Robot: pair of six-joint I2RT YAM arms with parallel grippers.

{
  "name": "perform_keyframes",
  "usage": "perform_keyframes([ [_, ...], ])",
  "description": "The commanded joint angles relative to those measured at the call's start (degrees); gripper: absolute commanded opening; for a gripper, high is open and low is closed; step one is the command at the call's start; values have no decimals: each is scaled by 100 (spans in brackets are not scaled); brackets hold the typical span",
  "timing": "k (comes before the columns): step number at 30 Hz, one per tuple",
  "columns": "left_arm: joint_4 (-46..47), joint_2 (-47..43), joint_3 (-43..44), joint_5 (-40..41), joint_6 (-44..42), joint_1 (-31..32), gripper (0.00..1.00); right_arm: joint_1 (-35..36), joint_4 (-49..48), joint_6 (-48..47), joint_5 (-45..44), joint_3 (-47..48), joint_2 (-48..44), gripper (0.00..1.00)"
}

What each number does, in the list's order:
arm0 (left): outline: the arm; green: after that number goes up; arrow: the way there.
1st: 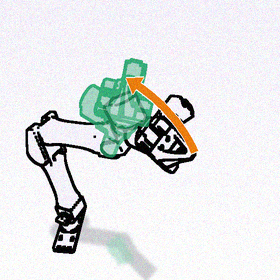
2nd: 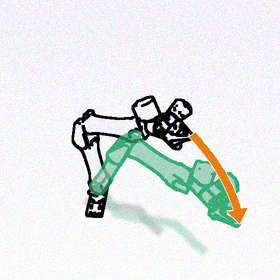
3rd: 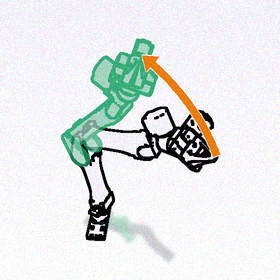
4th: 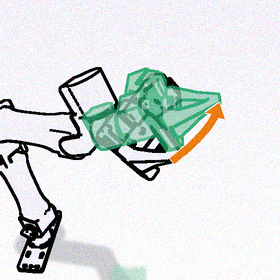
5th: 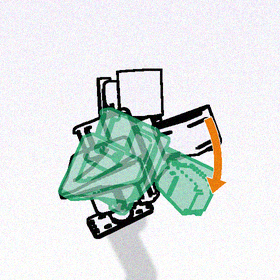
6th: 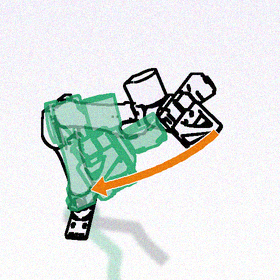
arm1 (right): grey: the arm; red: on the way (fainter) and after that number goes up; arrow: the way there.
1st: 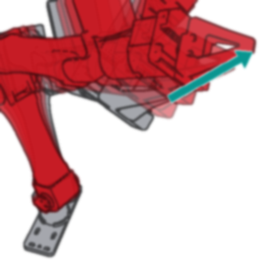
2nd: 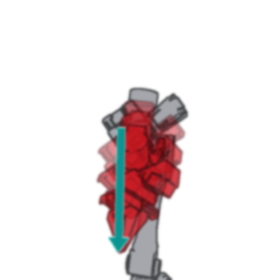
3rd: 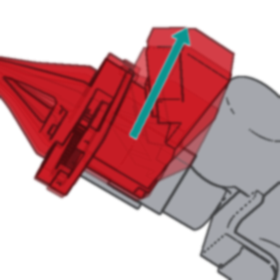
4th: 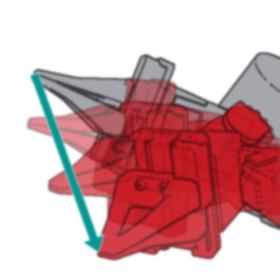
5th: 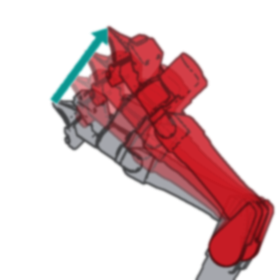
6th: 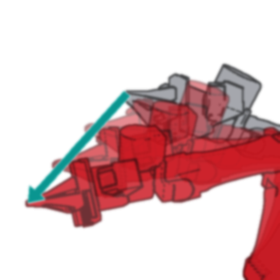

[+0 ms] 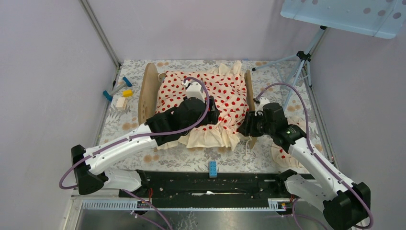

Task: Set up the pet bed
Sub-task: Cross the ropes on the bed frame, then adjust the mattress on the bed frame.

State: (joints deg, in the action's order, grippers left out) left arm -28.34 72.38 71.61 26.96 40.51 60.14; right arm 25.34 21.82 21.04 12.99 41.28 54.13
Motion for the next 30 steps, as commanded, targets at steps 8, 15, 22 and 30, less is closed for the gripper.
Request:
perform_keyframes([
  [8,312,-145,-104,-133,-52,-103,65,241,-370,-56,12,-146,439,47],
  [15,311,-193,-152,-160,-63,-171,65,278,-86,50,-223,-23,386,13],
  [22,344,-189,-214,-246,-44,-234,65,278,657,204,-644,363,48,0],
  [30,346,-178,-241,-324,-39,-269,65,278,1579,525,-872,465,-297,0],
])
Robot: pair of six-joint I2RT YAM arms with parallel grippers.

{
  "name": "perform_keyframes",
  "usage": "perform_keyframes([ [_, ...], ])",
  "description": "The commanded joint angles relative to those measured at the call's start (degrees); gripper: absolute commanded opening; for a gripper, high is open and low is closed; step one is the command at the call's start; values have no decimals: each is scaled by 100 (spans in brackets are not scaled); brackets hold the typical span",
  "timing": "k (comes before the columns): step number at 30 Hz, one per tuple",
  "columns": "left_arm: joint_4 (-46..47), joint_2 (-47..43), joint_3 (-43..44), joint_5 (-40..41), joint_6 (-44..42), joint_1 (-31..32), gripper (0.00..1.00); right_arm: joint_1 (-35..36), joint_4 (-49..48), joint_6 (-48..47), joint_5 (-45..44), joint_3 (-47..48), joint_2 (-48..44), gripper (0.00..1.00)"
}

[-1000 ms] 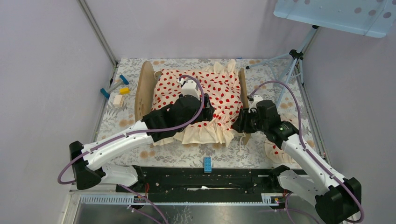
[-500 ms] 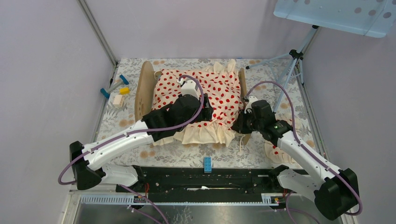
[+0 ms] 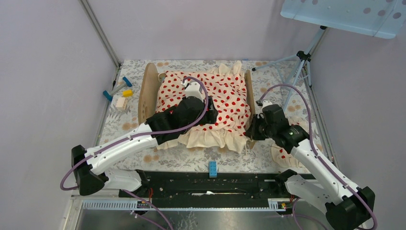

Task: Set up the pet bed
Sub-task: Adjust the mattress on the bed frame.

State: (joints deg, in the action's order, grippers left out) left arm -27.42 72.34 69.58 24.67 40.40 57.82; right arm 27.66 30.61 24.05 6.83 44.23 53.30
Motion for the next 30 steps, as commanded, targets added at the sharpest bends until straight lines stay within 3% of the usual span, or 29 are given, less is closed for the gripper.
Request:
perform_keyframes([
  [1,251,-164,-36,-108,-23,-45,65,47,792,279,-313,150,-267,0],
  [14,250,25,87,-342,-100,-85,65,46,1479,736,-1061,121,-699,1],
  [16,246,114,172,-449,-204,-82,66,42,1486,740,-1057,144,-735,20],
  [21,-28,693,921,-738,-585,-82,67,46,1597,723,-1386,587,-936,42],
  [25,-88,1303,1678,-902,-682,47,68,46,1808,751,-2197,1189,-1266,49],
  [30,19,2364,2668,-871,-607,594,68,47,2011,890,-3002,1870,-1862,46],
])
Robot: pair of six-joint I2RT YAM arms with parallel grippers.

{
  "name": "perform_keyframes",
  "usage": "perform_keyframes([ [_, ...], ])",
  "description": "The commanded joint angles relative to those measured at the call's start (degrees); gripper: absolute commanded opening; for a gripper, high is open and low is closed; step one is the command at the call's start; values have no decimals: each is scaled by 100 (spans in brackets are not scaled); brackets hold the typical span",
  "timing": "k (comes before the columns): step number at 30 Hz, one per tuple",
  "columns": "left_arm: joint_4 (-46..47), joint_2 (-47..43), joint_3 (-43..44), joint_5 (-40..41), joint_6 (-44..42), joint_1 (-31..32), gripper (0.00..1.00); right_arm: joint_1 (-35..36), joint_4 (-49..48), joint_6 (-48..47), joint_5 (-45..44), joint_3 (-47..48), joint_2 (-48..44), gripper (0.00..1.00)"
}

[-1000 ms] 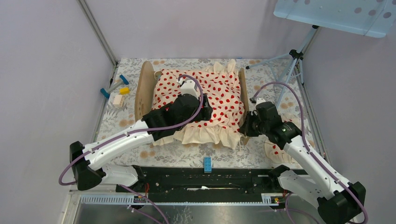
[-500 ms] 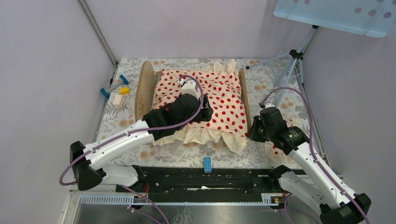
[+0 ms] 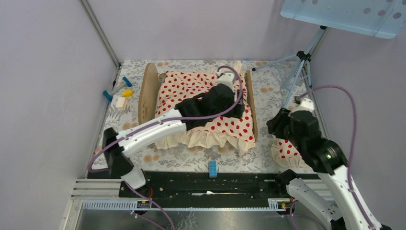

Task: Set up the pet bed
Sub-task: Adjust the mattress on the bed frame.

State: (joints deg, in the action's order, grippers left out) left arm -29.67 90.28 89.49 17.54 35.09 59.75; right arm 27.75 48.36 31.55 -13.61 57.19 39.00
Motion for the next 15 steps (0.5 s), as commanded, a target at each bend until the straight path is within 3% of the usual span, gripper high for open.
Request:
perform_keyframes([
  [1,265,796,818,-171,1,491,67,36,254,179,-1061,680,-545,44],
  [7,269,1878,1429,70,543,886,58,38,518,240,-1478,1225,-917,42],
  [15,181,2580,1784,362,796,986,56,38,642,180,-1556,1236,-1023,42],
])
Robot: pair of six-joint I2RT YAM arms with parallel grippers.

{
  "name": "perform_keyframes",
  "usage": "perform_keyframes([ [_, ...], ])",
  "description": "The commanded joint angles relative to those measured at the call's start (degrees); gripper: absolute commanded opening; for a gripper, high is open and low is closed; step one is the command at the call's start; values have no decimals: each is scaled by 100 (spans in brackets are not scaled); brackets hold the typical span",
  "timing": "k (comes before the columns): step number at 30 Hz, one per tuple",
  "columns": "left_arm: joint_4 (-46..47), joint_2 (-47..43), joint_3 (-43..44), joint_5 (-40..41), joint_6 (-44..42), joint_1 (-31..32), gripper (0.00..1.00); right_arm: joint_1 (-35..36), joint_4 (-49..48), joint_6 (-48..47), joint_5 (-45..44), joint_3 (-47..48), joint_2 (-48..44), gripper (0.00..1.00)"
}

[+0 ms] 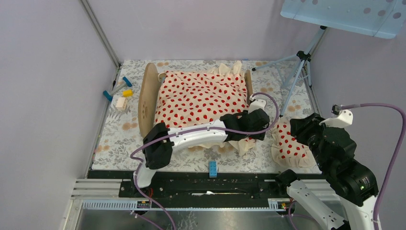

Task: Set up the pet bed
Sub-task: Adjust the mattress on the bed frame.

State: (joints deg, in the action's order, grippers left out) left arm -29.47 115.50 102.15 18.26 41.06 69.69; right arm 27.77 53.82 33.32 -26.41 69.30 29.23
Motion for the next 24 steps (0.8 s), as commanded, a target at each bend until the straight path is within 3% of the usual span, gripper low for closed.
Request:
perform_keyframes([
  [1,89,112,573,321,213,-2,56,36,106,-6,-284,16,-47,42],
  [6,-50,237,613,439,251,12,51,36,79,-31,-285,-99,-114,42],
  [13,-116,367,627,345,96,1,24,36,32,-41,-222,-281,-176,42],
  [19,-397,401,521,188,-133,-199,37,35,-47,-55,31,-506,-146,44],
  [24,-597,332,144,73,-293,-467,22,35,-164,63,242,-745,-204,45],
])
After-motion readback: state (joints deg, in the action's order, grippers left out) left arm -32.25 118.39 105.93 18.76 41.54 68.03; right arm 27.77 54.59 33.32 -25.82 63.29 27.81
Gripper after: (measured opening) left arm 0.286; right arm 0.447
